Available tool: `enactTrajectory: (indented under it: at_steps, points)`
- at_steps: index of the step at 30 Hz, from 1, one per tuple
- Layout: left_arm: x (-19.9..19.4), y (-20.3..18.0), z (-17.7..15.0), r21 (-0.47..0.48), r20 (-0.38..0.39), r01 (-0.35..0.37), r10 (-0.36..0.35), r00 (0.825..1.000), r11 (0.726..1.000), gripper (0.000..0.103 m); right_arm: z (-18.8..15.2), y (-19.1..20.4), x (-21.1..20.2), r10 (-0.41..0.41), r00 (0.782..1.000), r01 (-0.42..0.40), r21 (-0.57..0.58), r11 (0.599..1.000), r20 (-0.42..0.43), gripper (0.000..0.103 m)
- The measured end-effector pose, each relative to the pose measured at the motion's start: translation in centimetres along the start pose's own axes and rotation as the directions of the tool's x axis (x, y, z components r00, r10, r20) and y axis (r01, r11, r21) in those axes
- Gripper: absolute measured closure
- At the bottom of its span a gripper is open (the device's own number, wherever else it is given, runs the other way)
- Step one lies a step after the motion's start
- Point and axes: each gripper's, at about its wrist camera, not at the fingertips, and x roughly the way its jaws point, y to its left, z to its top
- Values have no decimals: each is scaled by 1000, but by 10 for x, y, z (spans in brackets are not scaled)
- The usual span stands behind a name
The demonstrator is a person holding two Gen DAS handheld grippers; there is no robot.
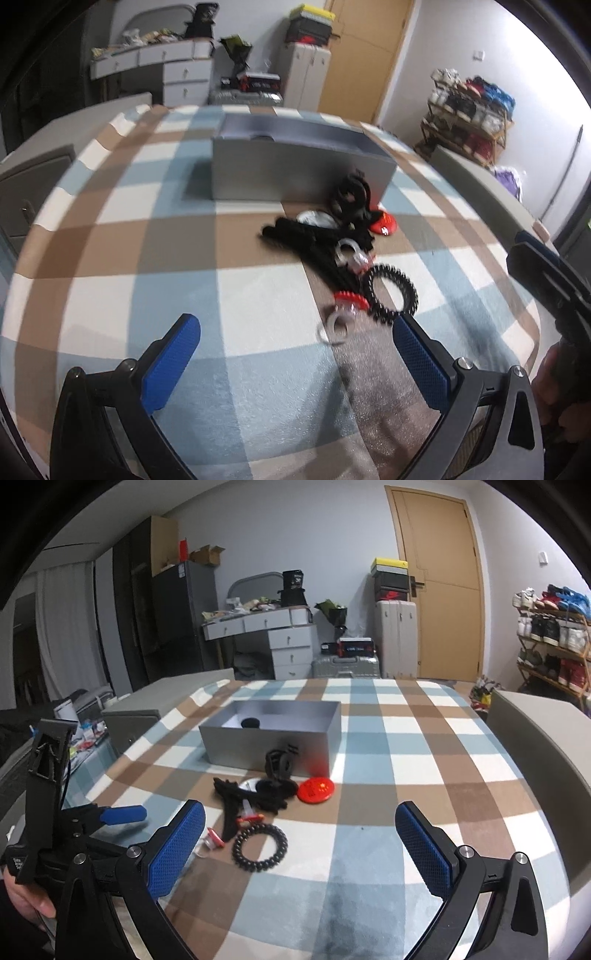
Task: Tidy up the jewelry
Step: 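Grasp the clear ring with red top with the left tool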
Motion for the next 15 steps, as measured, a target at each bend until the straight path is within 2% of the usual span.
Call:
enactTrajectory:
  at_steps: [3,8,10,12,15]
  points:
    - [6,-2,1,20,-34,15,-14,999,1000,2,-3,-4,2,-7,1000,7,4,1000,-16,0]
    - [5,-9,2,54,-47,27,-24,999,998,4,-7,-8,4,-8,999,9,18,1000,-32,0]
    - [5,-13,1,84,-55,33,-29,998,996,14,-8,-9,3,-8,999,8,22,1000,-35,0]
    - [8,-16,2,115,-59,12,-5,998,993,19,-9,-9,4,-3,999,4,29,1000,-40,0]
    - [8,-19,2,143,-56,-4,12,998,990,37,-10,-10,4,3,999,-1,36,999,-40,0]
